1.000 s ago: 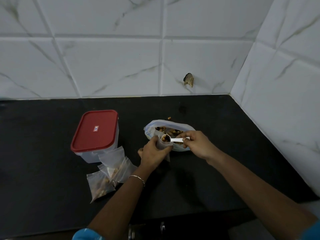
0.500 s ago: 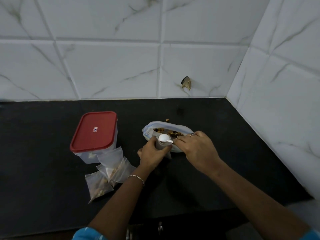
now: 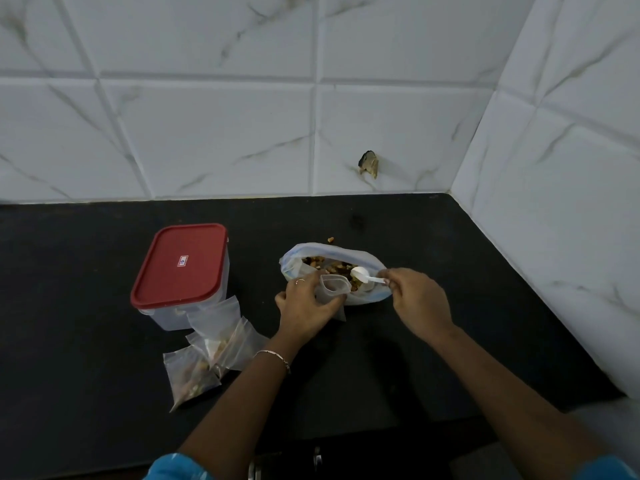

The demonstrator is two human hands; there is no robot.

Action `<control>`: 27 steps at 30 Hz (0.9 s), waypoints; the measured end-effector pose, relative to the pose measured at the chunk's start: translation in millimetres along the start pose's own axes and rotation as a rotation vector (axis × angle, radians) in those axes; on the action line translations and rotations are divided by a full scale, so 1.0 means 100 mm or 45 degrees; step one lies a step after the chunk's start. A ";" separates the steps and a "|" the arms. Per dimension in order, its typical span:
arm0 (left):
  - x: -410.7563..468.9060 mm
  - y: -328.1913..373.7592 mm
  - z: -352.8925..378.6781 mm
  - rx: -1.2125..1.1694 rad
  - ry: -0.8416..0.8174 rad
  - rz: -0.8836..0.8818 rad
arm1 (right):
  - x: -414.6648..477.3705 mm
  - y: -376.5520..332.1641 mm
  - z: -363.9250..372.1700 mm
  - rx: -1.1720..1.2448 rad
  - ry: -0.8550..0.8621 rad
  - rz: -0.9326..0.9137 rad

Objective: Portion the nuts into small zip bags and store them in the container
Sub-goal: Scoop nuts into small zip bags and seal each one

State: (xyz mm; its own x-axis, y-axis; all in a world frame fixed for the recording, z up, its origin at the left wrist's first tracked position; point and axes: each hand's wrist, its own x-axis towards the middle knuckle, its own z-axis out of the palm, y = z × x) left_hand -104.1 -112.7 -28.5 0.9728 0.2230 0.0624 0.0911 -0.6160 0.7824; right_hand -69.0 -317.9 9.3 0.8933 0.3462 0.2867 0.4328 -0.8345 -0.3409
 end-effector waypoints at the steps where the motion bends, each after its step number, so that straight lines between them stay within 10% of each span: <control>1: -0.01 -0.03 0.01 0.029 -0.010 0.003 | 0.00 0.00 0.04 -0.066 -0.010 -0.026; 8: -0.17 -0.22 -0.04 0.021 -0.092 -0.073 | 0.07 -0.14 0.19 -0.534 -0.152 -0.181; 16: -0.18 -0.26 -0.12 -0.107 -0.229 -0.125 | 0.15 -0.13 0.27 0.110 -0.094 0.300; 21: -0.18 -0.29 -0.13 -0.136 -0.257 -0.127 | -0.01 -0.14 0.31 -0.206 -0.058 0.010; 27: -0.18 -0.25 -0.15 -0.128 -0.345 -0.175 | 0.04 -0.25 0.39 0.140 -0.135 0.298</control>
State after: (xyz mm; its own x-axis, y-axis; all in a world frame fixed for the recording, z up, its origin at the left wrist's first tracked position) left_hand -127.2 -89.8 -39.6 0.9755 0.0811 -0.2046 0.2168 -0.5132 0.8304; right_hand -71.8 -279.0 -16.5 0.9757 0.1972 0.0951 0.2184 -0.8477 -0.4834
